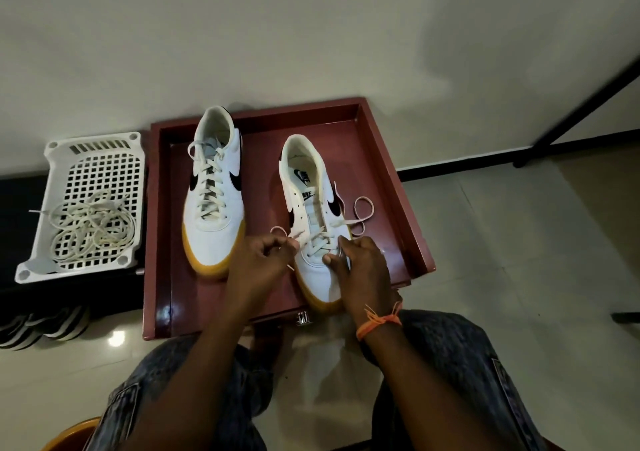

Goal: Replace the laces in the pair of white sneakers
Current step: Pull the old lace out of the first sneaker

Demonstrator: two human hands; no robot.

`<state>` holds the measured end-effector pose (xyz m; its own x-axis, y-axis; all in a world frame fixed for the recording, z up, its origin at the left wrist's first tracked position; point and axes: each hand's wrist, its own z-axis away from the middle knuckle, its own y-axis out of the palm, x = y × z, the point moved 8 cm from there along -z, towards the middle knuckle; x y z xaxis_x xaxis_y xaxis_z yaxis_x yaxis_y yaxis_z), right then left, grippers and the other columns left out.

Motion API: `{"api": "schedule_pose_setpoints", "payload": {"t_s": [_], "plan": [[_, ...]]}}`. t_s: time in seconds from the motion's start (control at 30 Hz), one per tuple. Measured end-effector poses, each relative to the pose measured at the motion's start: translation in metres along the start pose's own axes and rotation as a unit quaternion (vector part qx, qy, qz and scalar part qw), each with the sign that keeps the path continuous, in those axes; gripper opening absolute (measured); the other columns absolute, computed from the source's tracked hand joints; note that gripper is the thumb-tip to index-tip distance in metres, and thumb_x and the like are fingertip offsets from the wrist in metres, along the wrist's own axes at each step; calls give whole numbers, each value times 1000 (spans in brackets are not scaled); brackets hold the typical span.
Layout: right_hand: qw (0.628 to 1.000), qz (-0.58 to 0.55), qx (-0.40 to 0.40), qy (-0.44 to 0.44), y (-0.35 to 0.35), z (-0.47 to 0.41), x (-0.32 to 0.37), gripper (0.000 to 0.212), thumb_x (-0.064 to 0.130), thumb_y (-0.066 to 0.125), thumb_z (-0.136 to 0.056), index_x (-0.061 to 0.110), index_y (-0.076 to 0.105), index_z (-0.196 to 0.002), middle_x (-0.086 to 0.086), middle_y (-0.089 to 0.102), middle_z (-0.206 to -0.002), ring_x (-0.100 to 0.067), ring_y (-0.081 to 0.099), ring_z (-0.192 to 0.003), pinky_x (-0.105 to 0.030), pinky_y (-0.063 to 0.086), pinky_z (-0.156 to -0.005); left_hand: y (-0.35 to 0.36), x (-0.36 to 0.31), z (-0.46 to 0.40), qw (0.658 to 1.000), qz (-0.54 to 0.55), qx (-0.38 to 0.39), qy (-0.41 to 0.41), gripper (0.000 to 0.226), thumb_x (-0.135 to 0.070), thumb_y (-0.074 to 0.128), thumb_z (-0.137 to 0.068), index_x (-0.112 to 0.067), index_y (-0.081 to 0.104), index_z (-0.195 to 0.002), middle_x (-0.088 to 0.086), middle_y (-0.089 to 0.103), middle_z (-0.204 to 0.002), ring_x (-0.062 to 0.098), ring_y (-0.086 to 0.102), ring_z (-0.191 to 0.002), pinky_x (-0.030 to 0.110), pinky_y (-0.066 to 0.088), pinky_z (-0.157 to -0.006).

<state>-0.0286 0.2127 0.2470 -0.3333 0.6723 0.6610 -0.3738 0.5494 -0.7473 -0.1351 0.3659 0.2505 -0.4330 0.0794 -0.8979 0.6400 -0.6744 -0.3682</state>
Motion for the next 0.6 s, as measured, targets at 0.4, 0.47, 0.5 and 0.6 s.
{"api": "schedule_pose_setpoints", "payload": {"t_s": [0.4, 0.47, 0.5, 0.6], "plan": [[1000, -2, 4, 20, -1, -8, -4, 45, 40, 68, -84, 5, 70, -112, -14, 62, -110, -27, 60, -97, -38, 54, -82, 66, -26, -37, 926, -352, 28, 137, 21, -23, 50, -89, -13, 67, -82, 6, 69, -82, 27, 66, -77, 34, 49, -63], [1000, 4, 9, 21, -2, -8, -4, 45, 40, 70, -83, 4, 70, -110, -13, 62, -108, -25, 59, -96, -37, 53, -82, 69, -28, -38, 937, -317, 60, 132, 23, -20, 49, -92, -12, 68, -82, 5, 69, -83, 23, 64, -78, 33, 49, -67], [1000, 7, 13, 25, -1, -9, -4, 43, 39, 71, -83, 4, 70, -109, -12, 62, -107, -24, 58, -95, -37, 53, -81, 66, -33, -36, 945, -293, 60, 134, 24, -18, 50, -93, -11, 69, -81, 4, 70, -84, 21, 64, -77, 31, 47, -67], [999, -9, 8, 40, -1, -11, -7, 39, 32, 79, -79, 3, 70, -102, -11, 63, -103, -24, 58, -91, -41, 53, -80, 32, -40, -30, 985, -152, 15, 80, 22, -16, 58, -90, -8, 72, -75, 1, 69, -71, 14, 61, -64, 28, 45, -63]]}}
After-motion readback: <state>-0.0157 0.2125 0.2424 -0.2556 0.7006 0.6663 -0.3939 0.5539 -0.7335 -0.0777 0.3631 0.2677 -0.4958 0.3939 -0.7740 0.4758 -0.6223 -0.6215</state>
